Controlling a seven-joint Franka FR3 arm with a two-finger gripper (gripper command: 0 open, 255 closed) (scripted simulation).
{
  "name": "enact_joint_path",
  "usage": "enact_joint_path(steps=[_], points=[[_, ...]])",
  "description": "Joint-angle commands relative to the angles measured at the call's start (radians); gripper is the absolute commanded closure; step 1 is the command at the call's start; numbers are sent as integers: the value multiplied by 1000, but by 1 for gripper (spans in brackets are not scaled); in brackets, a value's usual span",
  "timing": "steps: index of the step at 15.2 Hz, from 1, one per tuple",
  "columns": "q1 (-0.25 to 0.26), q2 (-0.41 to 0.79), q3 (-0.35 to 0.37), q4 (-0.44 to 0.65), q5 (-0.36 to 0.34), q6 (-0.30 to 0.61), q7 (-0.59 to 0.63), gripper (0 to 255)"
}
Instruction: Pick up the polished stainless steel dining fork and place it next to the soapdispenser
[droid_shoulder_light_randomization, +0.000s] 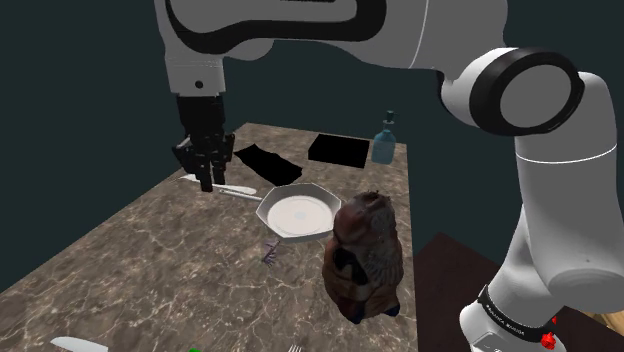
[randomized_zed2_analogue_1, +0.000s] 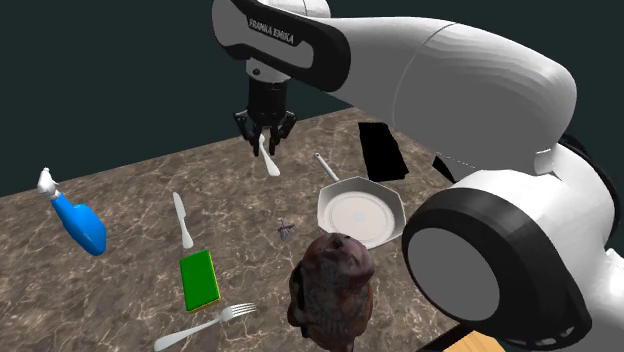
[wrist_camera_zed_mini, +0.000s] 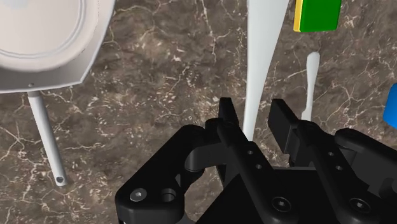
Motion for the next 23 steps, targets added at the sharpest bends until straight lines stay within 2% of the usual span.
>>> enact_joint_path(steps=[1, 11, 13, 16, 23], points=[[4, 12, 0, 49, -3, -36, 5, 255], [47, 114, 0, 346, -29, -229, 40, 255], [-17, 2, -1, 168, 0, -169, -5, 255], [-92, -119, -11, -10, 35, -122, -75, 255], [-220, -320, -64, -271, 88, -85, -246, 255]])
